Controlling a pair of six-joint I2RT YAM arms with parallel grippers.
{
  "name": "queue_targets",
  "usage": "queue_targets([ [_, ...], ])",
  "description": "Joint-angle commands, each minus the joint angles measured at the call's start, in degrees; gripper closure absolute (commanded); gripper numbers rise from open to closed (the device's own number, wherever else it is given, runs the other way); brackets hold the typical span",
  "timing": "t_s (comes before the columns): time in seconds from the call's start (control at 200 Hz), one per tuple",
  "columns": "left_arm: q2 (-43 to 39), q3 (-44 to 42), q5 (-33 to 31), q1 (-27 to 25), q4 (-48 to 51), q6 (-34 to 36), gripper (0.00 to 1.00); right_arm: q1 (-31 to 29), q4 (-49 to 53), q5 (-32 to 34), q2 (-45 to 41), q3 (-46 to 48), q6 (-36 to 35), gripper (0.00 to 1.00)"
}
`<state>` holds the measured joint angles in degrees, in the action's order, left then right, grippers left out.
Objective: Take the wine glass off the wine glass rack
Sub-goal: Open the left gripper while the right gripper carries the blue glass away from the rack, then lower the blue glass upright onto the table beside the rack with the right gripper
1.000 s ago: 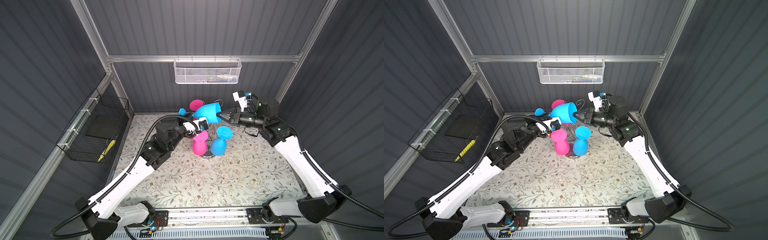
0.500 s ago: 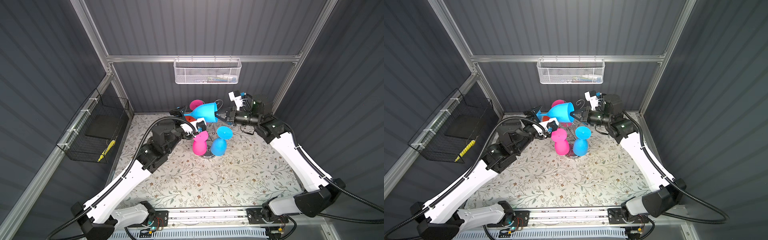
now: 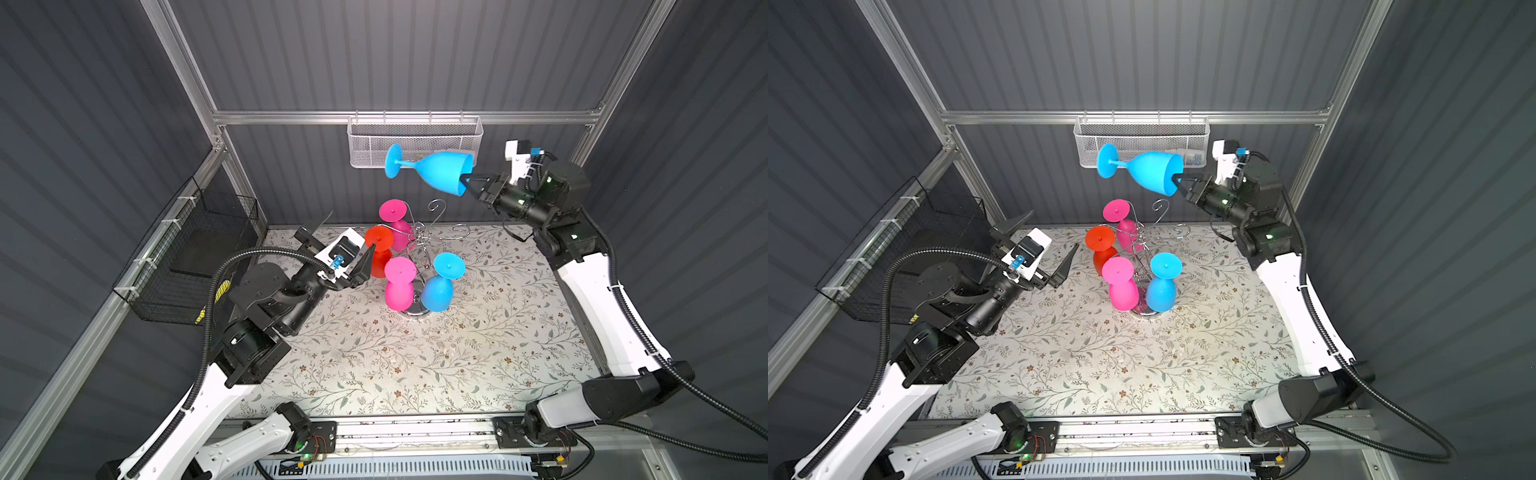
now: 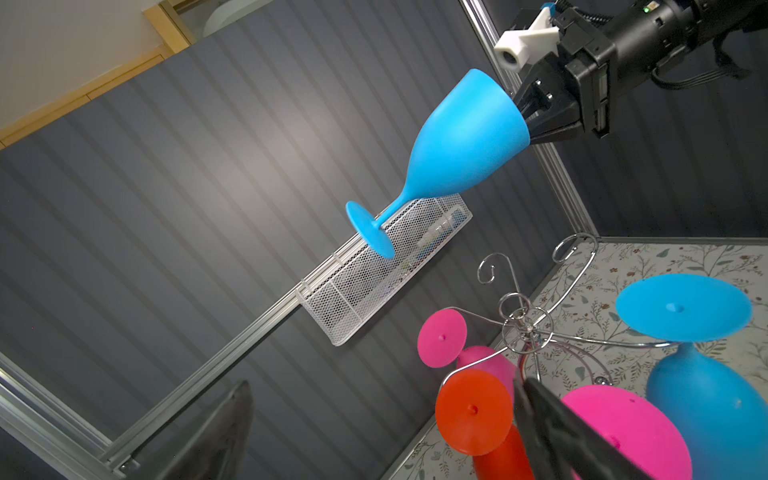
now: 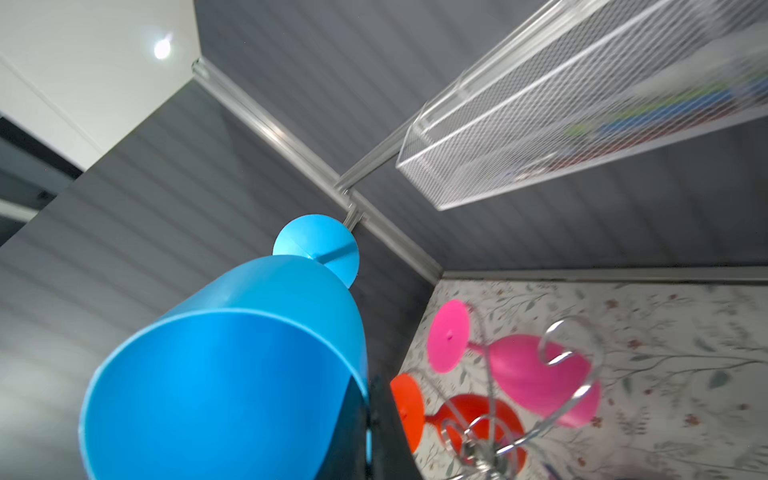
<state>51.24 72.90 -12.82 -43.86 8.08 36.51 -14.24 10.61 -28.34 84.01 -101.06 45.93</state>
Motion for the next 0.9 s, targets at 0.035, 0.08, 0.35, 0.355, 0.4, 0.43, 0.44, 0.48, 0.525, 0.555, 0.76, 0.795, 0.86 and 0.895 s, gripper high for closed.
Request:
queue_targets([
  [0.035,-0.42,-2.42,1.03,-0.24,0.71,-7.32,0.00,2.55,4.14,23.36,-4.60,-0.63,-11.44,1.00],
  [0.08,-0.76,-2.92,0.93,-0.27,0.63,-8.45,0.00,2.63,5.31,29.71,-6.14,0.53,-15.15,1.00],
  [0.35,-3.28,-6.23,0.13,-0.27,0.71,-12.69,0.00,2.81,11.24,56.52,-11.91,9.25,-34.26,1.00],
  [0.355,-3.31,-6.26,0.10,-0.27,0.71,-12.74,0.00,2.81,11.24,56.52,-11.91,9.25,-34.26,1.00],
  [0.4,-3.30,-6.45,-0.27,-0.27,0.69,-13.05,0.00,3.28,15.10,58.45,-11.18,9.24,-36.89,1.00],
  [0.43,-3.29,-6.47,-0.45,-0.27,0.67,-13.35,0.00,3.70,18.07,57.99,-10.28,8.78,-37.12,1.00],
  [0.44,-3.33,-6.46,-0.45,-0.27,0.64,-13.43,0.00,3.80,18.99,57.77,-9.90,8.60,-37.14,1.00],
  [0.48,-3.21,-6.69,-0.58,-0.26,0.55,-13.72,0.00,4.08,22.83,56.63,-8.06,7.82,-37.17,1.00],
  [0.525,-3.17,-6.95,-0.68,-0.27,0.32,-14.22,0.00,4.20,26.70,55.03,-5.93,6.86,-37.37,1.00],
  [0.555,-3.02,-7.12,-0.64,-0.27,0.19,-14.48,0.00,4.35,28.84,53.80,-4.58,6.31,-37.29,1.00],
  [0.76,-2.83,-7.87,-0.57,-0.24,0.12,-15.58,0.00,5.84,42.15,42.08,6.72,-1.36,-35.69,1.00],
  [0.795,-2.86,-7.86,-0.61,-0.22,0.18,-15.77,0.00,5.99,44.81,40.14,9.42,-3.72,-35.80,1.00],
  [0.86,-2.98,-7.95,-0.72,-0.27,0.19,-16.18,0.00,6.20,49.70,37.94,14.49,-8.53,-36.02,1.00],
  [0.895,-3.19,-8.17,-0.78,-0.26,0.10,-16.36,0.00,6.24,51.94,37.28,17.14,-10.95,-36.46,1.00],
])
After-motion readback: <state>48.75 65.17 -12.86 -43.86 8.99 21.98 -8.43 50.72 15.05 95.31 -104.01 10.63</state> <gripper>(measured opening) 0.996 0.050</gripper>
